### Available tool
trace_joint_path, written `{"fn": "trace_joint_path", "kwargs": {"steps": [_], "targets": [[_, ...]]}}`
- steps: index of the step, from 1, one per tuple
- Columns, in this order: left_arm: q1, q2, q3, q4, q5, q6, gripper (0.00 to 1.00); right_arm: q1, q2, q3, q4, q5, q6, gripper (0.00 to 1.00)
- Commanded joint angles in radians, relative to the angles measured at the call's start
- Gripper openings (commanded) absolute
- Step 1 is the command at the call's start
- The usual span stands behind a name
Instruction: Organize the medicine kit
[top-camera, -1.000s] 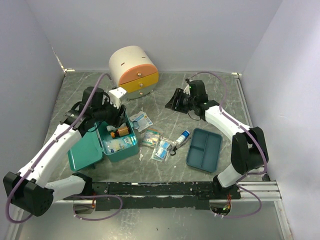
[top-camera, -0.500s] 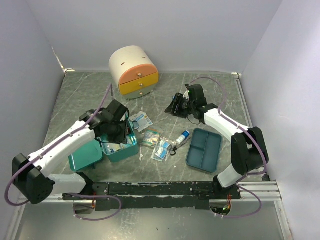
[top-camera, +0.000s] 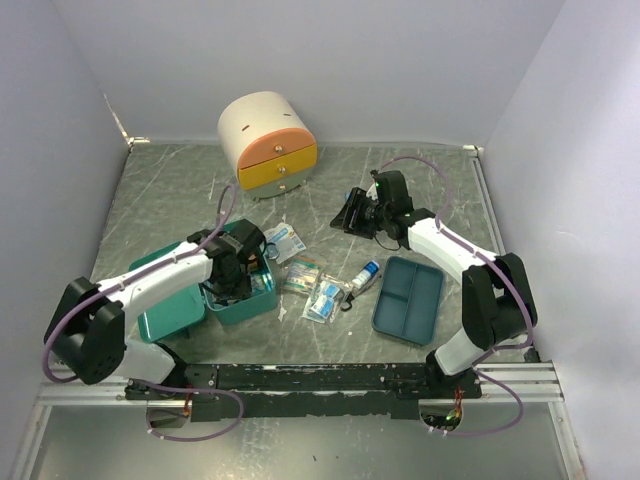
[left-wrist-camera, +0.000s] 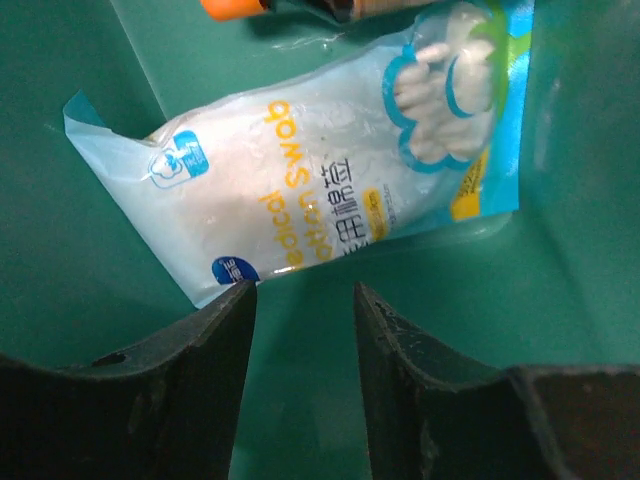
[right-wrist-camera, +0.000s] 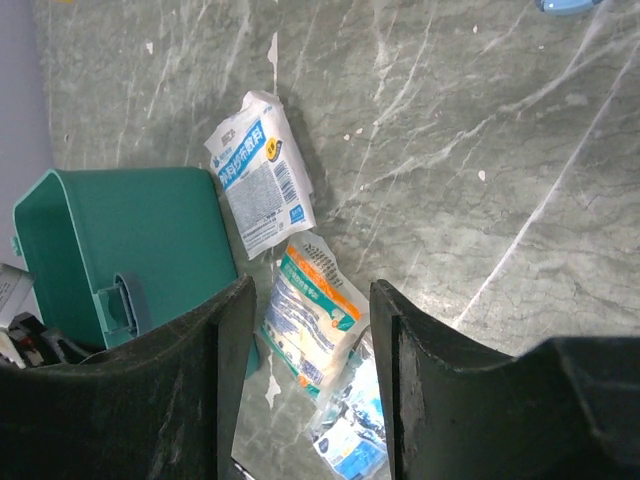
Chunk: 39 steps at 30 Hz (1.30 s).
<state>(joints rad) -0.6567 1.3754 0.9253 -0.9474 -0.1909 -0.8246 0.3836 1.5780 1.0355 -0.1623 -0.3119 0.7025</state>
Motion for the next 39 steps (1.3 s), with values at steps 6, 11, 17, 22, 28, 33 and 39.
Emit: {"fn": "trace_joint_path", "kwargs": {"steps": [6,11,17,22,28,33,39], "targets": [[0.094,0.087,-0.01,0.156,-0.064,0.001,0.53,0.006,0.037,0.028,0.003,-0.003,-0.012,0.51],[0.127,0.144,0.0,0.215,-0.085,0.063,0.52,0.006,0.056,0.04,0.01,0.001,-0.017,0.51],[0.129,0.159,0.034,0.21,-0.09,0.101,0.51,0.006,0.072,0.061,0.012,0.004,-0.019,0.51],[0.129,0.079,0.062,0.162,-0.05,0.116,0.54,0.006,0.077,0.079,0.01,0.018,-0.032,0.51],[0.135,0.002,0.071,0.144,-0.092,0.129,0.6,0.021,0.132,0.139,-0.003,-0.001,-0.072,0.51],[0.197,-0.013,0.075,0.12,-0.137,0.122,0.57,0.066,0.169,0.183,-0.012,0.016,-0.091,0.51],[0.333,0.01,0.093,0.206,-0.149,0.204,0.55,0.104,0.196,0.201,0.007,0.032,-0.079,0.51]]}}
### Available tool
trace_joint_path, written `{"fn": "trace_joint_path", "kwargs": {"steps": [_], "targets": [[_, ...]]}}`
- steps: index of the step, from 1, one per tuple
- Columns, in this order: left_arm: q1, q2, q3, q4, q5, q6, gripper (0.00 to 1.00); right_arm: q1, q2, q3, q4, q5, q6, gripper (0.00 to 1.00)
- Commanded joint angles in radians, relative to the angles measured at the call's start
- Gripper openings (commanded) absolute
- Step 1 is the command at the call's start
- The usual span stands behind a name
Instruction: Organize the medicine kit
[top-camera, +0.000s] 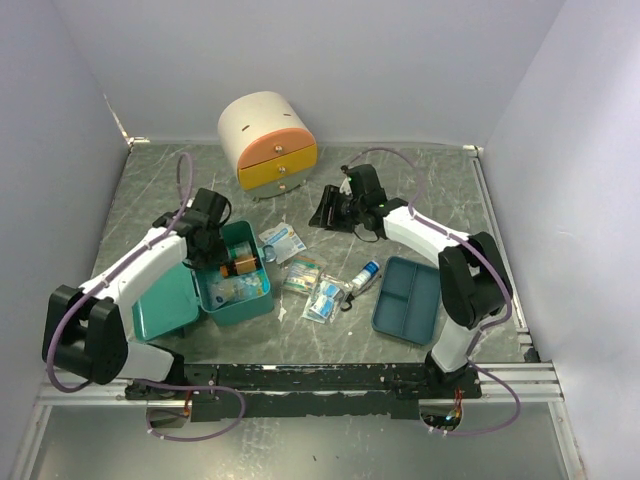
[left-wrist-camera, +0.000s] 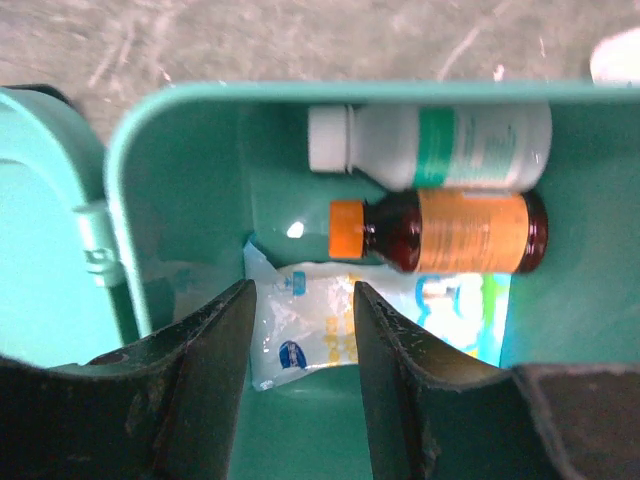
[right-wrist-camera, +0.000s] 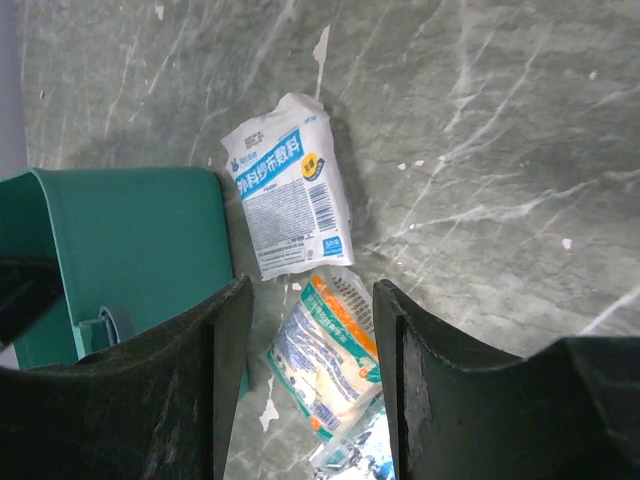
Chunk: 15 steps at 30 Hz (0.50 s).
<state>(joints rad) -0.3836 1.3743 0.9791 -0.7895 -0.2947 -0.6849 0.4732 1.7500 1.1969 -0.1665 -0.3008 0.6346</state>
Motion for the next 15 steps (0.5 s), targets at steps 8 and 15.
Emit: {"fn": "trace_joint_path", "kwargs": {"steps": [8,15], "targets": [[0.136,0.162,0.169,0.156,-0.022,0.16,0.53,0.067,0.066,0.079,0.016,0.042,-0.044,0.52],[0.145,0.238,0.238,0.205,0.058,0.212,0.54,0.1,0.173,0.135,-0.004,0.043,-0.08,0.52]]}}
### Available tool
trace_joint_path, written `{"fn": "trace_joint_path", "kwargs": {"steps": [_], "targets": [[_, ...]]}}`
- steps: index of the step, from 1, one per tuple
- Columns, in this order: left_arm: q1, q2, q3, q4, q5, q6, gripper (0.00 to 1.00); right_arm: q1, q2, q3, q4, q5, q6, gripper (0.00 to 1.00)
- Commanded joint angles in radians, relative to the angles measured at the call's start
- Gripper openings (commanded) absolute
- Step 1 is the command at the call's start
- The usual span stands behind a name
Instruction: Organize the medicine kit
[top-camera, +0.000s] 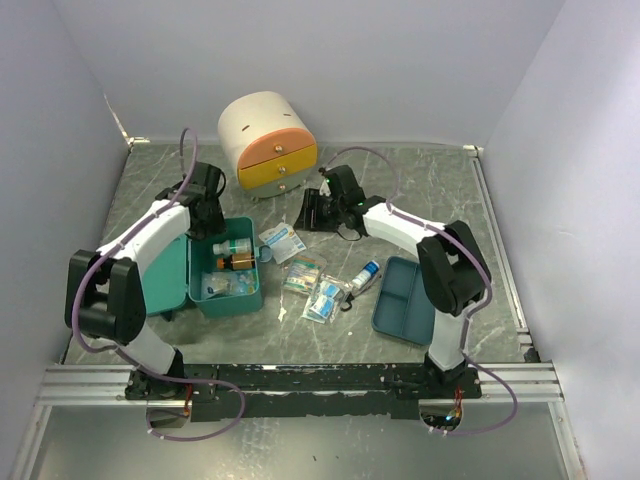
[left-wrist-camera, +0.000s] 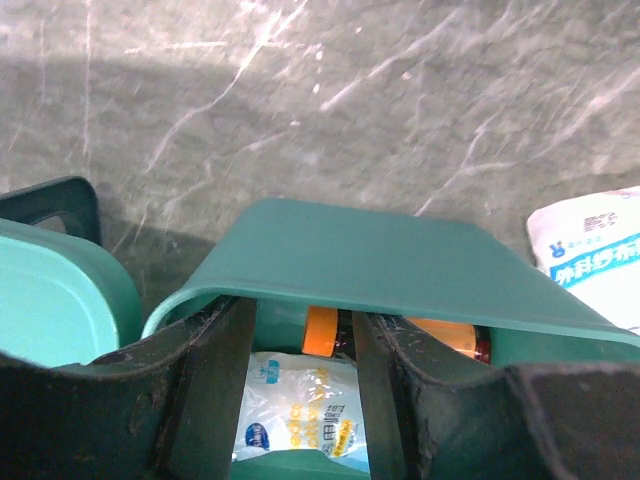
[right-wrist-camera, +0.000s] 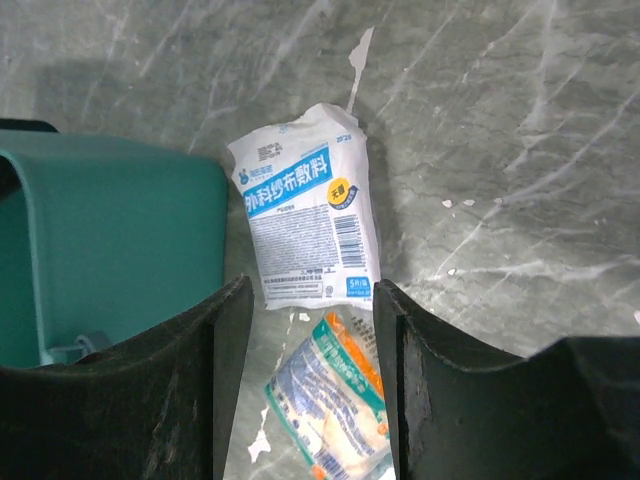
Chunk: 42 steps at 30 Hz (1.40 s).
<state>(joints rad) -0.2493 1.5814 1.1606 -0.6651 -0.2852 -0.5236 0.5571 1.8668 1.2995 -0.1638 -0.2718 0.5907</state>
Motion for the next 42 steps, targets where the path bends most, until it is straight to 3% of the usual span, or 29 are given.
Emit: {"fn": "trace_joint_path", "kwargs": {"steps": [1,10,17,21,27,31,35,39,42], "targets": [[0.01,0.038,0.064,0.086,0.057,0.053,0.55,0.017,0.069,0.038,-0.006,0.008,-0.039,0.52],[0.01,0.03,0.073,0.118,0.103,0.046,0.57,0.026,0.193,0.082,0.05,-0.017,-0.064,0.55],[0.01,-0.065,0.015,0.119,0.14,0.04,0.57,0.026,0.254,0.068,0.123,-0.137,-0.045,0.52],[0.01,-0.148,-0.022,0.125,0.153,0.044,0.59,0.026,0.266,0.054,0.155,-0.162,-0.048,0.38],[0.01,-0.274,-0.048,0.119,0.165,0.052,0.63,0.025,0.216,0.022,0.171,-0.105,-0.067,0.03],[0.01,-0.342,-0.049,0.13,0.189,0.058,0.65,0.026,0.133,0.005,0.142,-0.049,-0.097,0.0],[0.011,-0.404,-0.046,0.164,0.222,0.047,0.74,0.026,0.017,-0.012,0.096,0.009,-0.153,0.0],[0.01,-0.452,-0.048,0.212,0.267,0.05,0.96,0.024,-0.108,-0.025,0.067,0.025,-0.199,0.0],[0.01,-0.481,-0.054,0.264,0.307,0.041,1.0,0.02,-0.181,-0.019,0.053,0.01,-0.212,0.0]]}}
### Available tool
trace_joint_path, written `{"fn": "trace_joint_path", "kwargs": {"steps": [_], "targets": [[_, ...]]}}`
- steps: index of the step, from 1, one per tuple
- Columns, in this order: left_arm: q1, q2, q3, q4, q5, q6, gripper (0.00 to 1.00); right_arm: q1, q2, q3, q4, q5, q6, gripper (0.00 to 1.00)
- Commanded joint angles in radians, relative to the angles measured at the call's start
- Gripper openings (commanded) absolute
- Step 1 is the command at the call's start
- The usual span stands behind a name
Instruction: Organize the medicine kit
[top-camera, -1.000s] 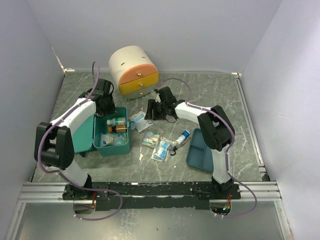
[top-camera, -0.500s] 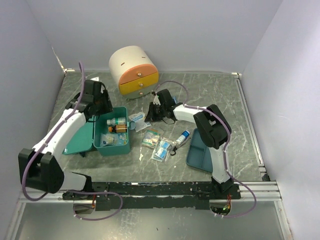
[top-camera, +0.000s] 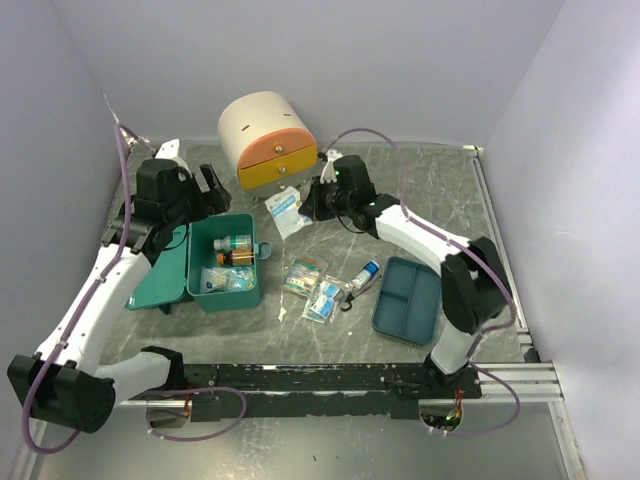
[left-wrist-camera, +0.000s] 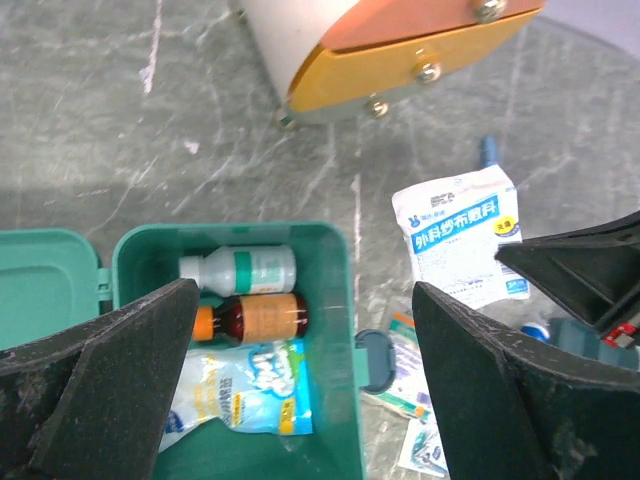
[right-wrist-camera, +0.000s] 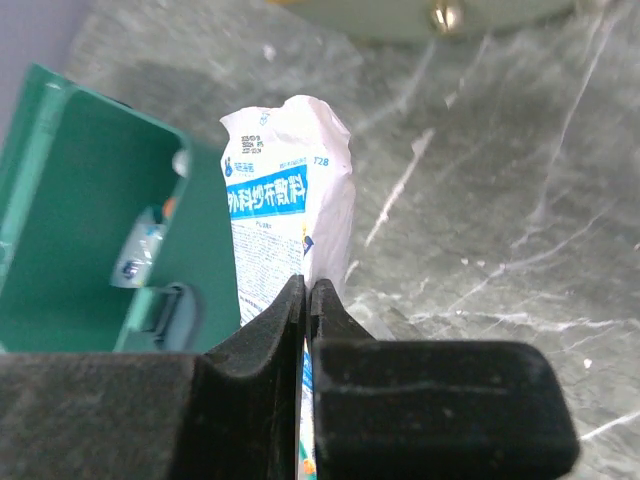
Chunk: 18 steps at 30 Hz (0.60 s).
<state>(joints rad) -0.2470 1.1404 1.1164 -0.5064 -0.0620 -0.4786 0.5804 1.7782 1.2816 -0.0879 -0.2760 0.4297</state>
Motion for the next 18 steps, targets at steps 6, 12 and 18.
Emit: {"fn": "trace_joint_path", "kwargs": {"steps": [6,12,18], "targets": [[0.008,-0.077,-0.053,0.253,0.301,-0.075,0.98,-0.042,-0.151,0.056,0.023,-0.249,0.042,0.0],[0.008,-0.103,-0.134,0.355,0.462,-0.208,0.87,-0.057,-0.098,0.092,0.195,-0.556,0.298,0.0],[0.008,-0.119,-0.209,0.489,0.554,-0.331,0.72,-0.056,-0.061,0.074,0.374,-0.633,0.485,0.0]]}}
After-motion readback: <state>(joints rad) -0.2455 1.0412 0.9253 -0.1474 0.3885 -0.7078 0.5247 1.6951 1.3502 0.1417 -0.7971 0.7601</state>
